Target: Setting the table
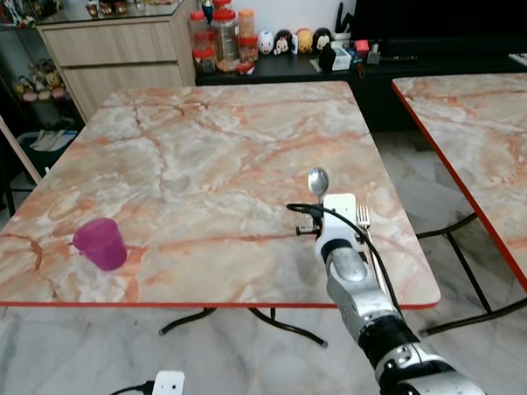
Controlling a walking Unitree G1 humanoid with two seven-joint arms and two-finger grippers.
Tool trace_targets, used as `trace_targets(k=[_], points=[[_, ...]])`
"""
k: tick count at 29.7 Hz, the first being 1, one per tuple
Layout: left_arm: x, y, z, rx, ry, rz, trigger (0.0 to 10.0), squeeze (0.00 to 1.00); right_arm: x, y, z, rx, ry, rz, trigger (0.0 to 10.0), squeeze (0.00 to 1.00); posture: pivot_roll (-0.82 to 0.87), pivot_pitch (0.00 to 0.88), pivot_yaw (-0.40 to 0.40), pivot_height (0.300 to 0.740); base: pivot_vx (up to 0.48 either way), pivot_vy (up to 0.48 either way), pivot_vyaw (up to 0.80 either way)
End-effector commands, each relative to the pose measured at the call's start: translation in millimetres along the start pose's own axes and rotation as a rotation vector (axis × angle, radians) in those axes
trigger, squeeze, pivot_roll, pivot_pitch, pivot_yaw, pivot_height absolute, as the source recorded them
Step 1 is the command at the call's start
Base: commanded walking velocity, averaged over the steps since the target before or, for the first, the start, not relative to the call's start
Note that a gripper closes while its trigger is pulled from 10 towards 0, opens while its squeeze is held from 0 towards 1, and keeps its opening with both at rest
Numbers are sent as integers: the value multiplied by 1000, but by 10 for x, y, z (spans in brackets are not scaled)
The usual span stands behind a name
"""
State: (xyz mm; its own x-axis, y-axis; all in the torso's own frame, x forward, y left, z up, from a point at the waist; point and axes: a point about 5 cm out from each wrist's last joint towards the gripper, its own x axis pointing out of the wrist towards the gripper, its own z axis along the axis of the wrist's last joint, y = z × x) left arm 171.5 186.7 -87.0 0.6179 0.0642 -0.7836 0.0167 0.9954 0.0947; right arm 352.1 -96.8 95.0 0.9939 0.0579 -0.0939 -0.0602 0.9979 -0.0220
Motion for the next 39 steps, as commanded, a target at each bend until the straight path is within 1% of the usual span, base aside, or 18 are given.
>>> trace_targets(k=[1,3,4,8,11,13,15,19,29,39], points=[[5,55,32,33,-11,35,10000,0,-13,44,66,-50,-66,38,10000,0,32,9,13,740,0,0,0],[5,69,40,37,-15,47,10000,0,-28,57,69,-69,-90,51,10000,0,33,9,12,740,0,0,0],[6,78,47,40,-20,56,10000,0,-46,81,77,-52,-111,72,10000,0,33,11,12,740,0,0,0],[5,93,51,57,-23,76,10000,0,-89,125,47,-32,-141,122,10000,0,31,11,11,740,0,-154,0],[5,93,51,58,-24,79,10000,0,-94,126,43,-34,-147,124,10000,0,31,11,11,740,0,-305,0],[1,97,39,46,-22,90,10000,0,-137,153,40,-77,-190,153,10000,0,33,12,9,740,0,-437,0],[0,100,33,42,-20,96,10000,0,-163,180,52,-101,-226,181,10000,0,31,13,9,740,0,-429,0],[-1,101,32,45,-20,101,10000,0,-171,197,100,-93,-264,199,10000,0,30,10,8,740,0,-427,0],[-2,108,29,56,-18,107,10000,0,-153,226,182,-91,-302,207,10000,0,24,0,11,740,0,-423,0],[-14,120,-17,58,-6,111,10000,0,-165,222,169,-89,-303,205,10000,0,16,0,13,740,0,-418,0]])
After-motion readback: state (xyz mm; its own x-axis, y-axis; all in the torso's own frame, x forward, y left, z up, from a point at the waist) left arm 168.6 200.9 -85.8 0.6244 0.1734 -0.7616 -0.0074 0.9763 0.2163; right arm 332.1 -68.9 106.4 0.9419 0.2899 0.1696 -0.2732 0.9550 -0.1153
